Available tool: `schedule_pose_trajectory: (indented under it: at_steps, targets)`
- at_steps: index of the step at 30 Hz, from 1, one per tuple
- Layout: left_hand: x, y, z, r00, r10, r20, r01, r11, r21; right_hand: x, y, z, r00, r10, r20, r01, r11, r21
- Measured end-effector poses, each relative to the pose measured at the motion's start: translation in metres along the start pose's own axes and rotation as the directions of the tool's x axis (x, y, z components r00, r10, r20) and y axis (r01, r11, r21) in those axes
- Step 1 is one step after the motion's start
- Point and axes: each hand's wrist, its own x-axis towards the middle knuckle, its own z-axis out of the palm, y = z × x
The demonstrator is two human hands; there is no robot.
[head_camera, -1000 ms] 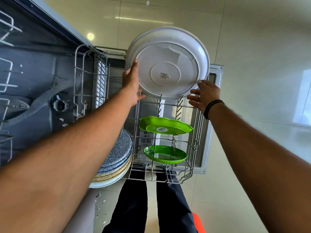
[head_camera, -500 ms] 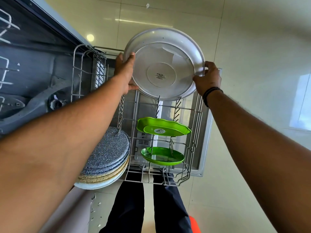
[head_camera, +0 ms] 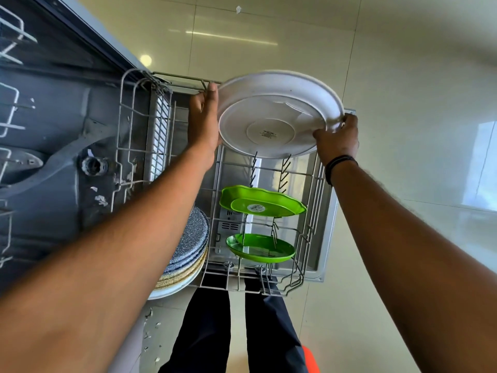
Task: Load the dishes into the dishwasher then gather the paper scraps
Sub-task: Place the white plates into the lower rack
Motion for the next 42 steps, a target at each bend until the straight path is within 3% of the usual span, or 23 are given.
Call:
schedule_pose_trajectory:
  at_steps: [5, 11, 14, 17, 21, 24, 26, 28, 32, 34, 37, 42]
  targets:
    - [-0.008, 0.017, -0.001, 0.994, -0.104, 0.033, 0.107, 0.988, -0.115, -0.005, 0.006, -0.005, 0.998, 0.047, -0.035, -0.046, 0.999, 0.029]
    - [-0.016, 0.021, 0.005, 0.998, -0.051, -0.024, 0.049, 0.995, -0.087, -0.012, 0.009, -0.010, 0.999, 0.026, -0.024, -0.025, 0.999, 0.026]
    - [-0.022, 0.022, 0.011, 0.993, 0.080, -0.083, -0.065, 0.982, 0.178, -0.006, 0.005, -0.015, 1.000, -0.010, -0.010, 0.010, 1.000, -0.021]
    - [-0.033, 0.028, 0.020, 0.946, 0.291, -0.141, -0.213, 0.889, 0.406, -0.006, -0.007, -0.023, 0.998, -0.025, -0.056, 0.021, 0.997, -0.077]
    - [-0.045, 0.045, 0.029, 0.843, 0.523, -0.123, -0.459, 0.820, 0.343, -0.009, -0.027, -0.038, 0.985, -0.001, -0.172, -0.011, 0.998, -0.068]
    - [-0.059, 0.073, 0.027, 0.723, 0.674, -0.153, -0.632, 0.734, 0.249, -0.011, -0.037, -0.050, 0.975, -0.008, -0.221, 0.012, 1.000, 0.016]
    - [-0.063, 0.087, 0.020, 0.649, 0.756, -0.081, -0.735, 0.652, 0.186, -0.013, -0.044, -0.056, 0.964, -0.031, -0.263, 0.055, 0.995, 0.083]
    - [-0.068, 0.095, 0.009, 0.611, 0.787, 0.085, -0.789, 0.596, 0.146, -0.012, -0.053, -0.064, 0.948, -0.076, -0.310, 0.131, 0.978, 0.161]
    - [-0.105, 0.106, -0.016, 0.531, 0.673, 0.515, -0.845, 0.459, 0.272, -0.003, -0.080, -0.076, 0.918, -0.248, -0.309, 0.329, 0.912, 0.246]
    - [-0.120, 0.101, -0.021, 0.487, 0.629, 0.606, -0.873, 0.369, 0.319, -0.001, -0.094, -0.074, 0.908, -0.327, -0.261, 0.400, 0.862, 0.311]
    - [-0.130, 0.081, -0.016, 0.593, 0.612, 0.523, -0.805, 0.462, 0.372, -0.005, -0.106, -0.060, 0.902, -0.410, -0.133, 0.430, 0.835, 0.343]
    - [-0.138, 0.057, -0.003, 0.783, 0.596, 0.175, -0.620, 0.730, 0.288, -0.037, -0.105, -0.033, 0.857, -0.511, 0.069, 0.453, 0.809, 0.374]
